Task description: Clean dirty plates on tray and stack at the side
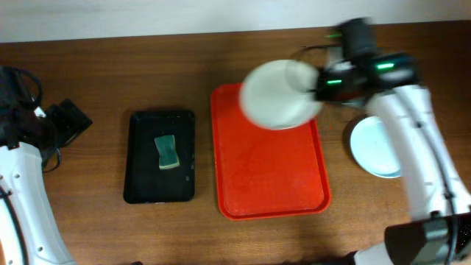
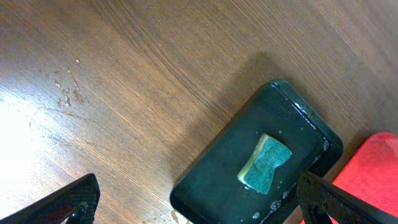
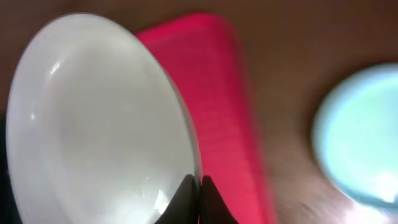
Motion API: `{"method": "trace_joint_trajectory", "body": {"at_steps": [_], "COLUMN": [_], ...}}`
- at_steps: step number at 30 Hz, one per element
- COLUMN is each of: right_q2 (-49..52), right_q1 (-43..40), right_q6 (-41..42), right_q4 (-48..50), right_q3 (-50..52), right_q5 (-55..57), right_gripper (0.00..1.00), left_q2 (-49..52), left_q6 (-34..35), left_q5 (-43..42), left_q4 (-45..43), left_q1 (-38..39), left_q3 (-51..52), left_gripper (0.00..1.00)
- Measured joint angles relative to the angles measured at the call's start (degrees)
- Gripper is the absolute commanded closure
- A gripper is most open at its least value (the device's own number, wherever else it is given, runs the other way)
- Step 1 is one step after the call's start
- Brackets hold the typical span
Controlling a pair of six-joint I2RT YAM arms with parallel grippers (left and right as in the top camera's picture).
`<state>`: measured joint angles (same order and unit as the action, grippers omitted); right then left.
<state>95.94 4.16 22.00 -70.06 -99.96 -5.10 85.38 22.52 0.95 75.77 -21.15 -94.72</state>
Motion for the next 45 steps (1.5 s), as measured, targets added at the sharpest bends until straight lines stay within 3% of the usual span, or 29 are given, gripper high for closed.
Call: {"method": "trace_joint_trajectory", "body": {"at_steps": [5,10,15,19,21,22,23,24,26,29,32,34,39,43,45], "right_q2": [1.77,4.24,5.20,5.33,5.16,4.90,4.46,3.41,0.72,-3.23,-6.32,-8.13,-11.17,-10.51,-10.38], "right_q1": [-22.10,-38.16,-47.58,-49.35,-49.35,-49.35,-49.35,-49.35,-49.35,-49.18,-46.86,-42.36,-18.21,0.26,7.10], "right_q6": [-1.81,-5.46,-7.65,-8.48,-8.57,-8.66,-8.66,-8.35,-8.33,-8.76,-11.89,-14.12,-17.14,-15.61,-13.81], "right_q4": [-2.62,1.62,14.88,17.29,14.01,12.15,10.49,8.68,4.87,1.99,1.25,1.73,7.41,13.31,15.89], "right_q3": [2.89,14.16,30.18,32.37,31.47,30.77,30.12,29.18,27.15,25.22,25.07,25.07,24.81,24.81,24.81], "right_q5": [-1.55,-6.86,-11.28,-12.00,-12.15,-12.09,-11.78,-11.41,-10.80,-10.67,-14.32,-17.51,-21.49,-15.37,-11.15], "right_gripper": [0.96,0.96,0.96,0.95,0.82,0.56,0.39,0.30,0.29,0.39,0.49,0.49,0.52,0.51,0.42], "left_q2": [0.00,0.00,0.00,0.00,0.00,0.00,0.00,0.00,0.00,0.00,0.00,0.00,0.00,0.00,0.00], "left_q6": [0.00,0.00,0.00,0.00,0.00,0.00,0.00,0.00,0.00,0.00,0.00,0.00,0.00,0.00,-0.02], "left_q5": [-0.11,-0.13,-0.13,-0.13,-0.13,-0.13,-0.13,-0.13,-0.13,-0.13,-0.15,-0.17,-0.17,-0.15,-0.15], "left_q4": [0.02,-0.02,0.02,0.00,0.00,0.00,0.00,0.00,0.00,0.00,0.04,0.04,0.02,0.00,0.02], "left_q1": [0.00,0.00,0.00,0.00,0.00,0.00,0.00,0.00,0.00,0.00,0.00,0.00,0.00,0.00,0.00], "left_q3": [0.00,0.00,0.00,0.00,0.02,0.00,0.00,0.00,0.00,0.02,0.00,0.00,0.02,0.02,0.02], "left_gripper": [0.01,0.01,0.00,0.01,0.00,0.01,0.01,0.01,0.01,0.01,0.01,0.01,0.01,0.01,0.01]}}
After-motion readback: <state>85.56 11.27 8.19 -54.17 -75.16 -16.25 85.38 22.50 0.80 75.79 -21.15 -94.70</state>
